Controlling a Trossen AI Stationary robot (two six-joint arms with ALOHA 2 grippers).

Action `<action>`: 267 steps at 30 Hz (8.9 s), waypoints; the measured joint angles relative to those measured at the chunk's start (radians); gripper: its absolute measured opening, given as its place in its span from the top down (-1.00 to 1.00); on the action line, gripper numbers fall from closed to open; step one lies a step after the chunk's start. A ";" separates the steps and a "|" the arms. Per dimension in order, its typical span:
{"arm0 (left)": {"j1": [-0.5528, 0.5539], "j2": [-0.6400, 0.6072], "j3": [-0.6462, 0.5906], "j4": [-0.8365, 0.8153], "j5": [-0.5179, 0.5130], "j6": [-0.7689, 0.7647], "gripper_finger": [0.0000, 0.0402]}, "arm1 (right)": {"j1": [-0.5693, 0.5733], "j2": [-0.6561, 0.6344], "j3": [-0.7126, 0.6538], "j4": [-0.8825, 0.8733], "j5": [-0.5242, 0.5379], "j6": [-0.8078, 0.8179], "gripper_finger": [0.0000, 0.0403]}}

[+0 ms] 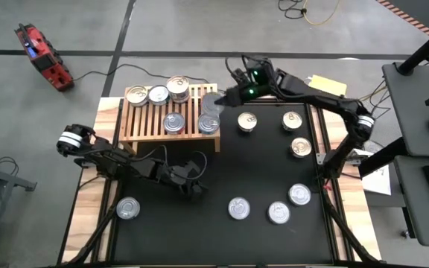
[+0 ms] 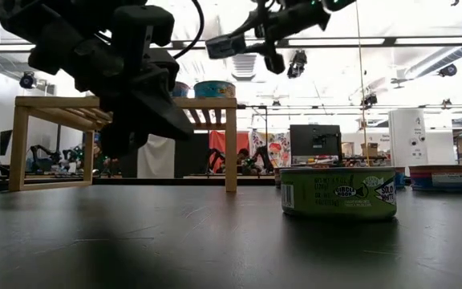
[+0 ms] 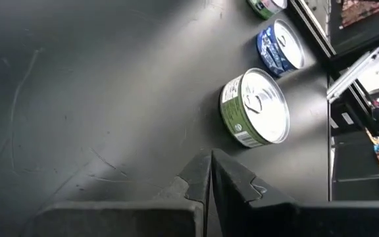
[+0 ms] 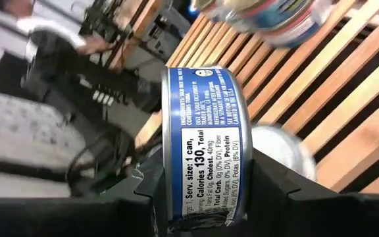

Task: Stack canned seafood by type on shelf
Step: Put the top blue tuna can on the shelf, then stack the blue tuna can on top of the other blue tuna can on the shelf

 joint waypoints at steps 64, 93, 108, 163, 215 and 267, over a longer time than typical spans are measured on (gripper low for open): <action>-0.003 0.000 0.000 0.000 -0.157 0.045 1.00 | -0.149 0.450 0.429 -0.190 -0.056 0.155 0.00; -0.003 0.000 0.000 0.001 -0.159 0.044 1.00 | -0.179 0.446 0.437 -0.337 -0.040 0.067 -0.19; -0.004 0.000 0.000 0.000 -0.152 0.044 1.00 | -0.183 0.353 0.451 -0.357 0.125 -0.171 -0.03; -0.003 0.001 0.000 -0.016 -0.180 0.049 1.00 | -0.070 0.396 0.336 -0.139 0.204 -0.846 0.96; -0.072 -0.061 0.000 -0.012 -0.072 -0.047 1.00 | -0.052 0.317 0.446 -0.149 0.186 -0.741 0.96; -0.362 -0.262 0.001 -1.024 0.472 -0.962 1.00 | 0.177 0.055 0.216 -0.409 0.222 -0.659 0.95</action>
